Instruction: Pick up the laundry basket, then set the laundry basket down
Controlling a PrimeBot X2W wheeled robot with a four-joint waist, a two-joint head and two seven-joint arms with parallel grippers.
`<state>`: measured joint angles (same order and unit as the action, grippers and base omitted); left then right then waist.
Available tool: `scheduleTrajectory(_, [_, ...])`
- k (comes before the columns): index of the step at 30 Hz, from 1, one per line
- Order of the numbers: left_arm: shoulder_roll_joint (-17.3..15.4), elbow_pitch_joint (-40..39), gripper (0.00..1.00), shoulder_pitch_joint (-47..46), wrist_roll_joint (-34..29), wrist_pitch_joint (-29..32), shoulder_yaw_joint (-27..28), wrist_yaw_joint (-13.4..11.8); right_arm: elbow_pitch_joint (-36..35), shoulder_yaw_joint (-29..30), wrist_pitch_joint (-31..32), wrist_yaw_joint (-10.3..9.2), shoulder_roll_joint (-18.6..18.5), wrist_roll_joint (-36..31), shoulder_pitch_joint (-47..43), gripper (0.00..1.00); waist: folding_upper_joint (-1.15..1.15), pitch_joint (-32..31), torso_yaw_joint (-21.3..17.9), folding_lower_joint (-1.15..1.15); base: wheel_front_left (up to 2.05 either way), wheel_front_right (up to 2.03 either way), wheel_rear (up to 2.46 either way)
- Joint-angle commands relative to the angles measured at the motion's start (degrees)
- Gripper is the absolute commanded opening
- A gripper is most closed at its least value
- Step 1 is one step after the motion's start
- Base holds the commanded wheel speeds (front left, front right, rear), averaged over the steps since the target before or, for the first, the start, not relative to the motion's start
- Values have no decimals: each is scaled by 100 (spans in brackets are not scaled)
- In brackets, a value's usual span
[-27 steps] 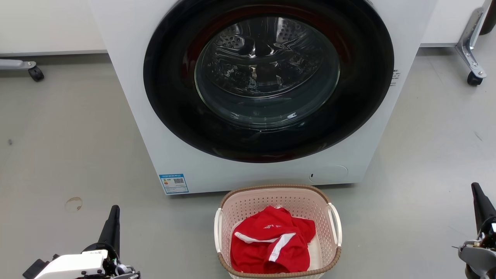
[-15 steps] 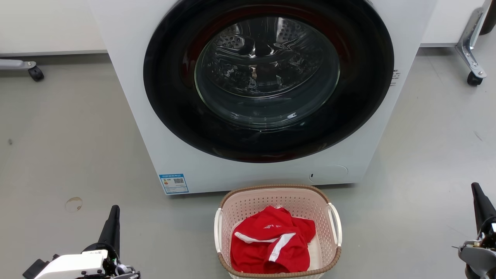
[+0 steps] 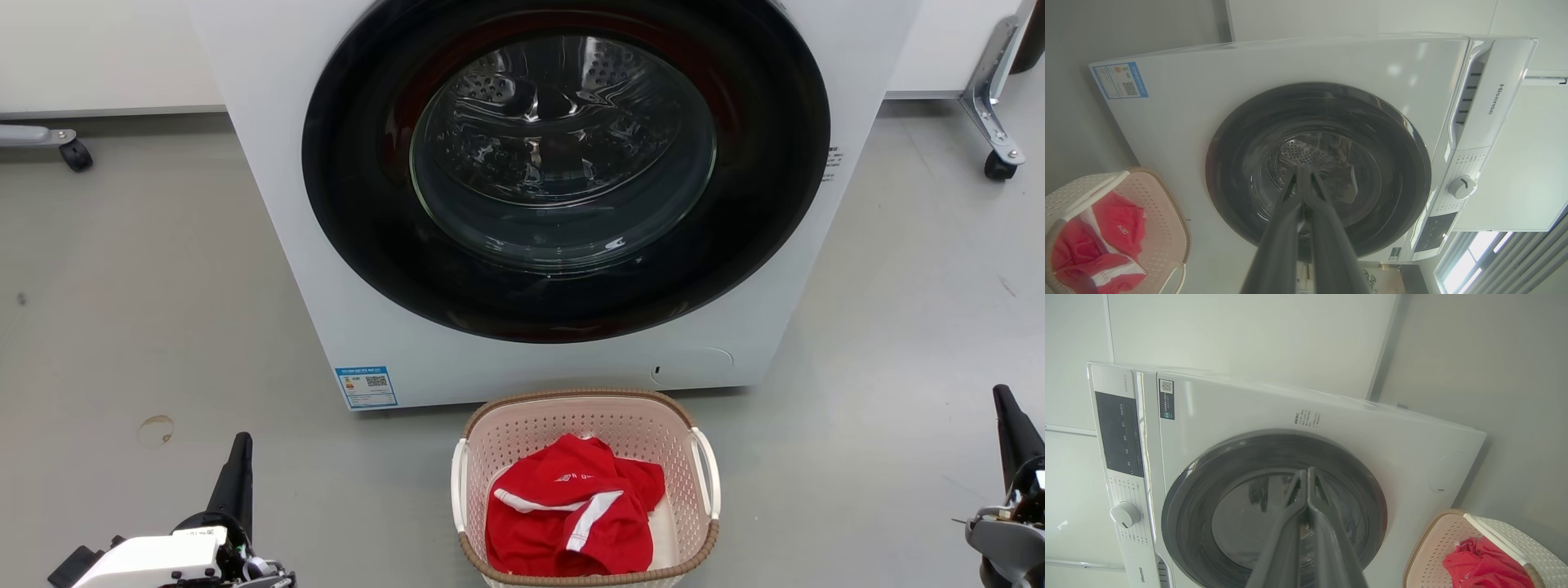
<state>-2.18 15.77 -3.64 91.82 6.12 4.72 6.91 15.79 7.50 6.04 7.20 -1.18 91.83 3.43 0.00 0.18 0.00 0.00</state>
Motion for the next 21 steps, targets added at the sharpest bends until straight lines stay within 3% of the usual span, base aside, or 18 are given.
scheduleTrajectory(1, [-70,-174,0,-254,37,34,178,58,-177,-100,43,29,-170,36,276,0,0,0,0,0,0,0,0])
scheduleTrajectory(21, [-70,-174,0,-254,37,34,178,58,-177,-100,43,29,-170,36,276,0,0,0,0,0,0,0,0])
